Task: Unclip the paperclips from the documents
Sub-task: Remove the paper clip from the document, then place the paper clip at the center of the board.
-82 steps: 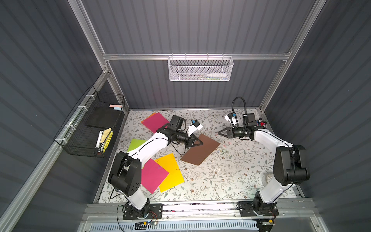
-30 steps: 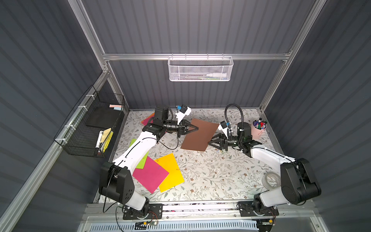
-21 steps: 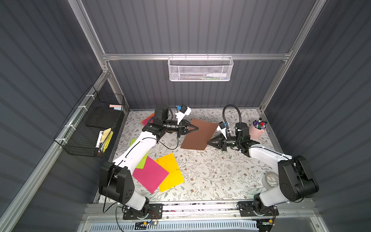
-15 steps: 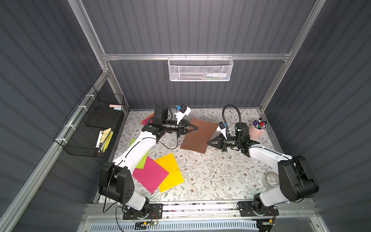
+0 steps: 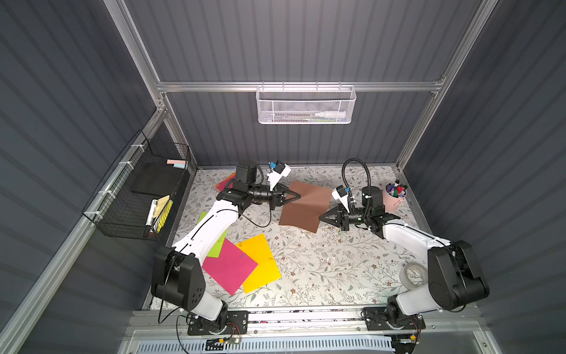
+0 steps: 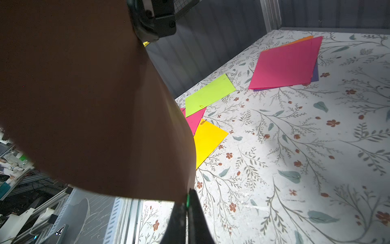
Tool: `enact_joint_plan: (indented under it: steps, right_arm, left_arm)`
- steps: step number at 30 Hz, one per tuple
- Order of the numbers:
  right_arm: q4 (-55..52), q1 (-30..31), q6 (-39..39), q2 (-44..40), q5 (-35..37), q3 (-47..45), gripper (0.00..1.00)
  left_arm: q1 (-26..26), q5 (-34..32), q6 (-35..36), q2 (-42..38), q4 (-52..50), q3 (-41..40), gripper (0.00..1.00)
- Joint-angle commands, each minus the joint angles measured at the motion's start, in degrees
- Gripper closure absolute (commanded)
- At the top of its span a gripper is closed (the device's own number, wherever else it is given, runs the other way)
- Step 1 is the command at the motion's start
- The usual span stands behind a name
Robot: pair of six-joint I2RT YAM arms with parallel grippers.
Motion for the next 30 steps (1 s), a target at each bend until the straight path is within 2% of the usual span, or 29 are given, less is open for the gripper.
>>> enact_joint_plan:
  steps: [1, 16, 20, 24, 30]
  right_arm:
    - [-5.19, -0.94, -3.26, -0.33, -0.46, 1.42, 0.93]
    - [-10.87, -0.86, -6.00, -0.03, -0.50, 2.81, 0.91]
    - [-13.34, -1.57, -5.15, 1.20, 8.73, 3.19, 0.95]
    - [-16.52, -4.09, 1.86, 6.65, 17.60, 5.08, 0.97]
    - [-26.73, -4.55, 7.48, 14.26, 27.34, 8.28, 0.94]
  left_arm:
    - [1.23, -3.55, 1.56, 0.79, -1.78, 2.62, 1.00]
    - [1.23, -5.19, 0.60, 2.59, -1.16, 5.29, 1.00]
    - [1.28, -6.90, 0.65, 2.53, -1.65, 5.28, 1.00]
    - [1.27, -12.30, -0.31, 2.50, -1.19, 5.08, 1.00]
    - [1.39, -19.63, -4.98, 2.28, 3.84, 1.10, 1.00]
